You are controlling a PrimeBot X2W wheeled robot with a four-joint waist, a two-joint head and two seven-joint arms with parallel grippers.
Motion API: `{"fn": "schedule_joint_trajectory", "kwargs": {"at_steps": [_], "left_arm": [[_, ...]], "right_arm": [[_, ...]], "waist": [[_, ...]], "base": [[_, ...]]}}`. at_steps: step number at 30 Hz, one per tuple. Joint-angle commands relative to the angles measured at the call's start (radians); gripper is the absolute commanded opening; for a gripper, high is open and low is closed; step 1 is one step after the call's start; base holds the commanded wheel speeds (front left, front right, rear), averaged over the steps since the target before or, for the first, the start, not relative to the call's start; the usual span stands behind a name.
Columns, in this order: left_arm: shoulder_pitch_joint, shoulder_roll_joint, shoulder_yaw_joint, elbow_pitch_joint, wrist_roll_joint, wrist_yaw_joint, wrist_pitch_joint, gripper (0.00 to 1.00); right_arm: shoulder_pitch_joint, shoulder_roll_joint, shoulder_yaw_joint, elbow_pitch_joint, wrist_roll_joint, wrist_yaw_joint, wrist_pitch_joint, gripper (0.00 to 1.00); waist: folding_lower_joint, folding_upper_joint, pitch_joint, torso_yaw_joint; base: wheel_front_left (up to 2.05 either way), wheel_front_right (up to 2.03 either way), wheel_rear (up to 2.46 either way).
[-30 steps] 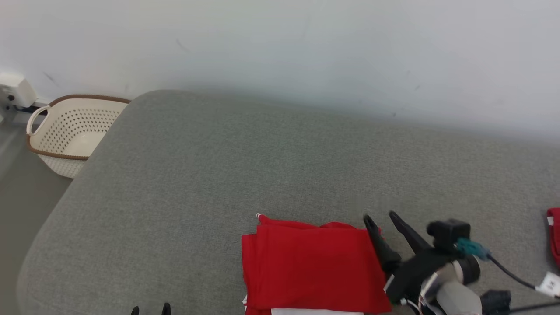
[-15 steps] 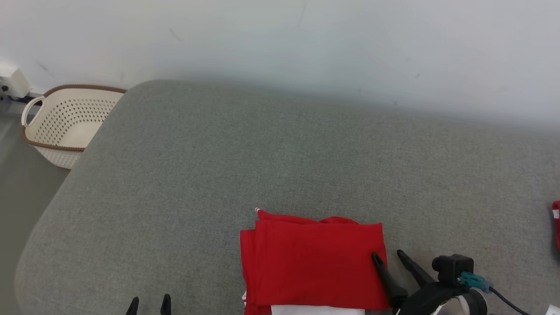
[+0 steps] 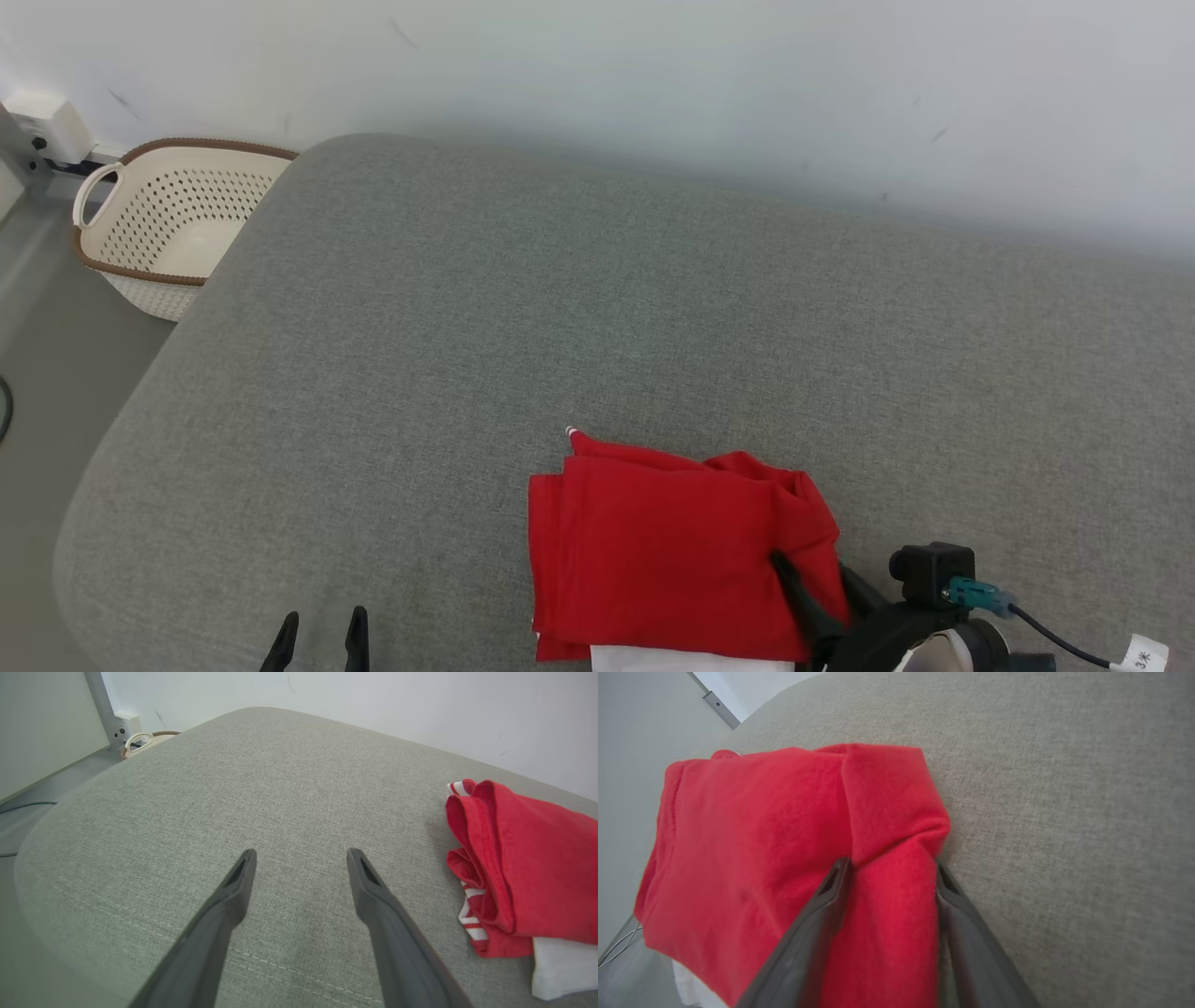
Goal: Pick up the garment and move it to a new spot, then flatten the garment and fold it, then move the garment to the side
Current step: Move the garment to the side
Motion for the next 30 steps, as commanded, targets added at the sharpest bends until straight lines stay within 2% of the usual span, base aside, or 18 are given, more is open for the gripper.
{"fn": "schedule_joint_trajectory", "kwargs": {"at_steps": [1, 8, 13, 19, 30], "left_arm": [[-0.010, 0.001, -0.006, -0.004, 0.001, -0.001, 0.000, 1.00], [-0.016, 0.001, -0.017, -0.014, 0.009, -0.004, 0.000, 1.00], [-0.007, 0.001, -0.022, -0.016, 0.021, -0.009, 0.000, 1.00], [-0.003, 0.000, -0.028, -0.026, 0.033, -0.003, 0.000, 1.00], [-0.039, 0.001, -0.039, -0.028, 0.023, 0.018, 0.000, 1.00]], "right_arm": [[-0.004, -0.002, 0.021, 0.003, 0.016, -0.001, 0.003, 0.00], [-0.031, -0.019, -0.060, -0.016, -0.017, -0.001, 0.002, 0.00], [-0.009, 0.002, -0.139, -0.008, -0.069, -0.001, 0.002, 0.00], [0.013, 0.032, -0.180, 0.004, -0.119, -0.001, 0.002, 0.00], [0.012, 0.036, -0.204, 0.007, -0.154, -0.001, 0.002, 0.00]], "waist": [[-0.0001, 0.0000, 0.002, -0.003], [-0.0001, 0.0000, -0.010, -0.023], [-0.0001, 0.0000, -0.042, -0.073], [-0.0001, 0.0000, -0.070, -0.192], [-0.0001, 0.0000, -0.049, -0.421]], "base": [[0.00, 0.00, 0.00], [0.00, 0.00, 0.00], [0.00, 0.00, 0.00], [0.00, 0.00, 0.00], [0.00, 0.00, 0.00]]}}
